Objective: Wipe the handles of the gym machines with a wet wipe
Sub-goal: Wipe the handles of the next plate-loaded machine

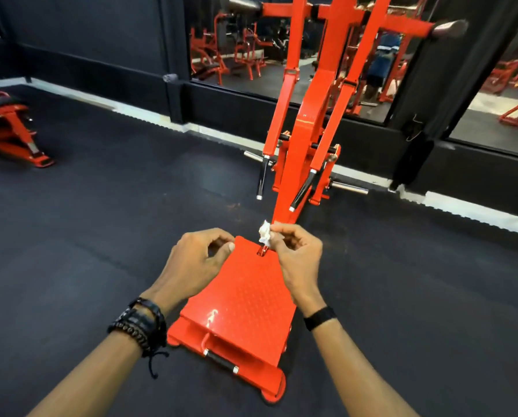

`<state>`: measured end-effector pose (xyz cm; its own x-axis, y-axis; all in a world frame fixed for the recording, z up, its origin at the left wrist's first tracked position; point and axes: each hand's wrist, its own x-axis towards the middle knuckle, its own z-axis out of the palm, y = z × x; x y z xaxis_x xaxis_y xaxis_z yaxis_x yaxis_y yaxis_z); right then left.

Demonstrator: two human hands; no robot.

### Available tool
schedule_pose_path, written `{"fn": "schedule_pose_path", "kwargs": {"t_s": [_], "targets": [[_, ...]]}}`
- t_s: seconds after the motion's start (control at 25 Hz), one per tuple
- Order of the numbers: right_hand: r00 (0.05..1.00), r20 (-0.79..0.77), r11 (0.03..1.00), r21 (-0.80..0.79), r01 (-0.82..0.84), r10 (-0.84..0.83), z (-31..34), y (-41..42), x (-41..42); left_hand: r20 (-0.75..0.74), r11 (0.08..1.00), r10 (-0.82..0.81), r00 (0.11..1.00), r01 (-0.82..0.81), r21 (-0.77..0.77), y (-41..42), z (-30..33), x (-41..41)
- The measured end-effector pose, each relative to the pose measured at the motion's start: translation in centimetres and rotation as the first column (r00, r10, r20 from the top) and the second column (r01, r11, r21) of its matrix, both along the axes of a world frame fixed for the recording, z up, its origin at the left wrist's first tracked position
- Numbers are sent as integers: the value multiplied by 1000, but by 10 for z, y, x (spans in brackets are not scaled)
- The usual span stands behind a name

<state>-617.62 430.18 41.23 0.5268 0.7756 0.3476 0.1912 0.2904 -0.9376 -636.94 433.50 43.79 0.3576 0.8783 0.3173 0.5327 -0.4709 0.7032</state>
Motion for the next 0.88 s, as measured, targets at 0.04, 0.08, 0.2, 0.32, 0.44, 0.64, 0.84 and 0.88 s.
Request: {"fn": "schedule_pose_path", "kwargs": {"t_s": [0.04, 0.08, 0.2, 0.32, 0.44, 0.64, 0.84, 0.88], "targets": [[1000, -2, 1000, 0, 18, -18, -1, 21, -7, 9, 1000, -16, 1000, 16, -1, 23, -2, -6], [1000, 1, 1000, -6, 28, -28, -1, 41, -12, 5, 999, -35, 999, 35, -1, 45, -3, -11], [997, -46, 997, -48, 66, -68, -6, 106, -30, -33, 995, -93, 995, 91, -40, 118, -3, -31], [993, -23, 991, -65, 117, -119, -11, 165, -45, -97, 986, -157, 983, 152, -64, 192, -5, -44], [978, -45, 974, -112, 198, -205, -21, 205, -53, -111, 974, -218, 970, 208, -95, 245, -19, -46], [956, -112, 958, -120, 259, -272, -46, 294, -55, -143, 957, -274, 951, 255, -138, 341, -48, -39], [894, -223, 921, -126, 369, -388, -48, 397, -61, -289, 937, -349, 892, 339, -84, 440, -36, -41], [891, -231, 920, -133, 368, -390, -52, 418, -63, -303, 935, -351, 886, 350, -62, 469, -35, -41]]}}
